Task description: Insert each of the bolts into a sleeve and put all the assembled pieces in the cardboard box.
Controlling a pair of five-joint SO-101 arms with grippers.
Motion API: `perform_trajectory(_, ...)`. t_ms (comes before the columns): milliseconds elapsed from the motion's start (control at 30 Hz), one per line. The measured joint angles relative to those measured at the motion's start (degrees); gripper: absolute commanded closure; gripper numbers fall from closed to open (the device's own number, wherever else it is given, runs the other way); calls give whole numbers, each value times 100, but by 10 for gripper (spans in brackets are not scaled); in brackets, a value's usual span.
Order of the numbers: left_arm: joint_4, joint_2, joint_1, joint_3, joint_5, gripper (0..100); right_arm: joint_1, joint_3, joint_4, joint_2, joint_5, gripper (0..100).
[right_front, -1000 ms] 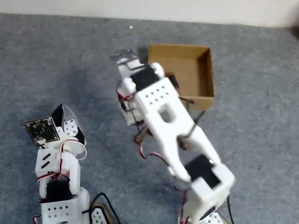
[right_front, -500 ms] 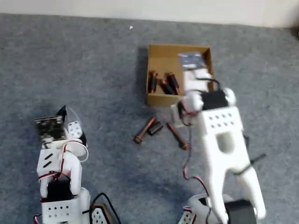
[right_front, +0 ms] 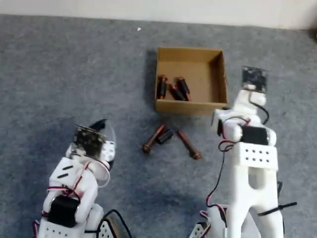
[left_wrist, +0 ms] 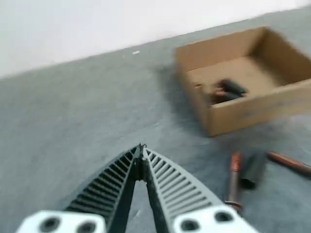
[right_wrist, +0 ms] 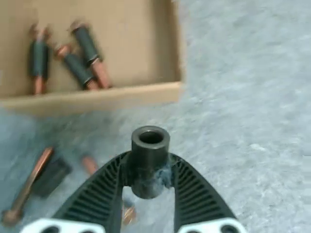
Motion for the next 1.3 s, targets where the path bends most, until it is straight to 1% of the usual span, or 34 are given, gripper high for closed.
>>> perform_trajectory(133, 44, 105, 589, -246, -457, 993, 440, 202, -527, 0, -220, 993)
perform_trajectory(200, 44, 527, 835, -422, -642, 993, 580, 378, -826, 0, -273, 993)
perform_trajectory(300, 53, 1495, 1169, -862, -958, 993, 589, 554, -1196, 0, -413, 993)
perform_trajectory(367, 53, 2321, 1477, -1248, -1336, 992, 686, 563, -1327, 0, -440, 993)
perform_trajectory(500, 53, 3947, 2013, -1996, -2444, 987, 1055, 563, -1380, 0, -475, 993)
perform_trajectory(533, 53, 4343, 2101, -2189, -2708, 969, 1160, 563, -1380, 0, -484, 993)
perform_trajectory(633, 53, 5424, 2207, -2752, -3279, 870, 1354, 563, -1398, 0, -484, 993)
perform_trajectory(733, 53, 6400, 2189, -3314, -3516, 799, 1380, 563, -1398, 0, -484, 993)
perform_trajectory(900, 53, 7833, 2251, -4053, -3692, 796, 1407, 563, -1398, 0, -484, 993)
perform_trajectory(1067, 44, 8976, 2233, -4615, -4607, 796, 1415, 563, -1398, 0, -484, 993)
perform_trajectory(1167, -141, 9574, 2374, -4835, -4879, 797, 1415, 563, -1398, 0, -484, 993)
perform_trajectory(1300, -484, 10286, 2585, -5143, -4993, 797, 1415, 563, -1433, 0, -484, 991)
